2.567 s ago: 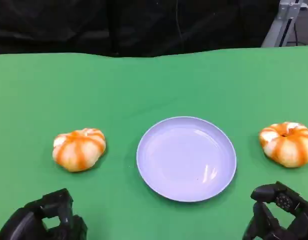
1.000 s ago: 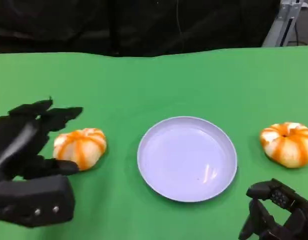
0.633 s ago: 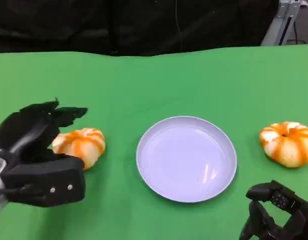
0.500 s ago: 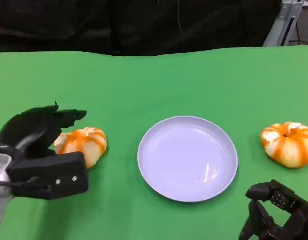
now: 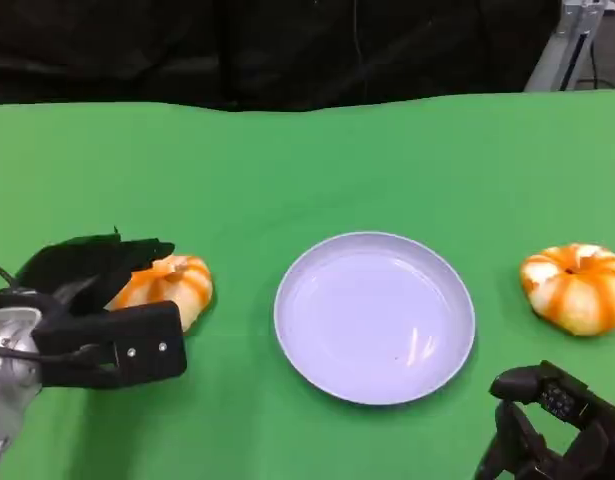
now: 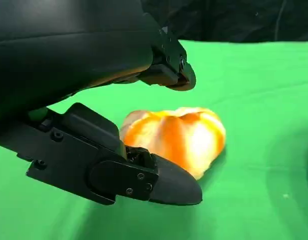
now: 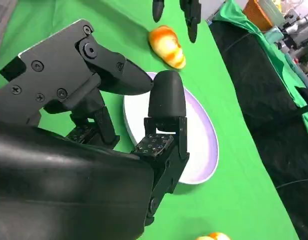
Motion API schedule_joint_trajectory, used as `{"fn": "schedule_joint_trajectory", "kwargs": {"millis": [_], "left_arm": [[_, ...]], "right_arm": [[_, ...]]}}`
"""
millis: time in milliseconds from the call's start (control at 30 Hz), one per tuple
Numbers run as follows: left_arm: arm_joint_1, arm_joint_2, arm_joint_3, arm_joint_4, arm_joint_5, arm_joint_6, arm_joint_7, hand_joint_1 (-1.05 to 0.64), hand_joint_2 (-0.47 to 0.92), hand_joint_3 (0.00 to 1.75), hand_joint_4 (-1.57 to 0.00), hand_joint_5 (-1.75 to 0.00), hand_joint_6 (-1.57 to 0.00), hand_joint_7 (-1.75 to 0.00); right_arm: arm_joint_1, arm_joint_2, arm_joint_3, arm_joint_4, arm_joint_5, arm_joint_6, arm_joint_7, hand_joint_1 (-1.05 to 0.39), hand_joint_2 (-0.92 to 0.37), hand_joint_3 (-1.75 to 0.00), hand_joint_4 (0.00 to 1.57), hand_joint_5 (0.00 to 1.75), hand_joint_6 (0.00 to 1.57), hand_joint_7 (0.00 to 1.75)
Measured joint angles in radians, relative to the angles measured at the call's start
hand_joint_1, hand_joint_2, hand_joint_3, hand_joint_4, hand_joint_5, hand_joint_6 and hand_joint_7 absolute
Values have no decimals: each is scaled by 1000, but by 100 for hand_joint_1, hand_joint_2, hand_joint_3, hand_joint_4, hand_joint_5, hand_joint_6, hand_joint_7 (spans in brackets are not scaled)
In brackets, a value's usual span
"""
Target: Grasp the bread from the table and place it into the plate.
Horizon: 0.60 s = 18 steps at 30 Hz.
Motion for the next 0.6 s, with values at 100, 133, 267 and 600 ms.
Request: {"fn": "schedule_joint_trajectory", "kwargs": {"millis": [100,133,267,600], "left_arm": [[-24,-6,-16,49,-1,-8,17,-98,92,27,-16,-1,-38,-1],[-33,-10,-21,67,-2,-9,21,-98,92,27,-16,-1,-38,-1],[-45,-27,-35,141,-11,-28,47,-98,92,27,-15,0,-38,-1],[-78,-58,-68,254,-18,-42,87,-97,92,28,-16,-1,-38,0]], "right_arm": [[1,0,0,-5,0,0,-1,-18,-54,-106,94,153,88,130],[1,0,0,-7,0,0,-1,-18,-54,-106,94,154,88,130],[7,0,1,-10,0,0,3,-17,-54,-106,94,154,87,130],[10,0,0,-14,1,-1,12,-17,-55,-106,94,155,87,131]]}}
